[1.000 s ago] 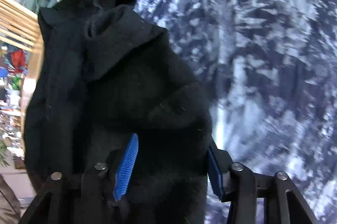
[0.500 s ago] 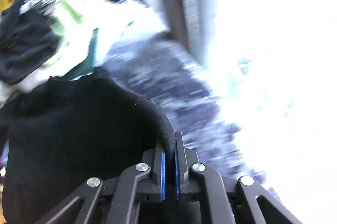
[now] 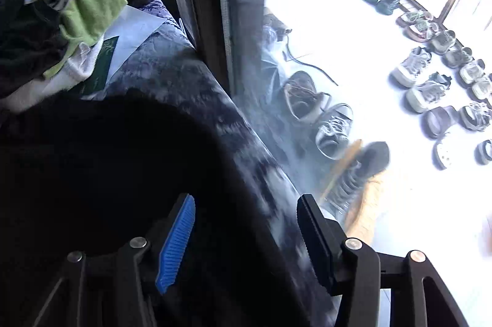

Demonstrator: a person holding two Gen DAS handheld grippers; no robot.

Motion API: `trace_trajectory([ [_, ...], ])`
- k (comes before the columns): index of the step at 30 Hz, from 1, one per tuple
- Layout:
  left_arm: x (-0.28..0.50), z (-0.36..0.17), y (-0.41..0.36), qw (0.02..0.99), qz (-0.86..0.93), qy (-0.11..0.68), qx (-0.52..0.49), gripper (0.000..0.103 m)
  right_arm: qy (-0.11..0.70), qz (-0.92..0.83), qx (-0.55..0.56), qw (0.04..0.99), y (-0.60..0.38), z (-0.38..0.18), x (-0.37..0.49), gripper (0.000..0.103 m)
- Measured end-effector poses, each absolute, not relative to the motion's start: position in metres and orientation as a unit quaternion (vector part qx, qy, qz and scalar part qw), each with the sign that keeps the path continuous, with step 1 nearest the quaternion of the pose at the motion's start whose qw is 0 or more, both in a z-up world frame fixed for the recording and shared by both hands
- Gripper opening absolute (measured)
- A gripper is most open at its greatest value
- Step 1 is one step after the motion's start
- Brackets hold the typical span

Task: Fold clothes
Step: 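Smooth the black garment flat on the bed with both tools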

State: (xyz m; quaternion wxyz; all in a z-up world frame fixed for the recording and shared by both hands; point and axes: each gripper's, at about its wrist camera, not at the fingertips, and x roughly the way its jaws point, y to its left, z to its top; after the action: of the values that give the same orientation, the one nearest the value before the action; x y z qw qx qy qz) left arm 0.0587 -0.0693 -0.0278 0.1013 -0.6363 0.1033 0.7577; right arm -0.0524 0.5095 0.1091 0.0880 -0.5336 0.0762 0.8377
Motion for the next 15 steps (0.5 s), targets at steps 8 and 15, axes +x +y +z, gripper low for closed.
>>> trace_trajectory([
  [8, 0.097, -0.045, -0.09, 0.183, 0.732, 0.119, -0.646, 0.094, 0.197, 0.798, -0.558, -0.111, 0.415, 0.083, 0.073, 0.058],
  [15, 0.11, -0.034, -0.11, 0.221, 0.742, 0.1, -0.625, 0.094, 0.273, 0.782, -0.533, -0.169, 0.332, 0.063, 0.134, 0.066],
])
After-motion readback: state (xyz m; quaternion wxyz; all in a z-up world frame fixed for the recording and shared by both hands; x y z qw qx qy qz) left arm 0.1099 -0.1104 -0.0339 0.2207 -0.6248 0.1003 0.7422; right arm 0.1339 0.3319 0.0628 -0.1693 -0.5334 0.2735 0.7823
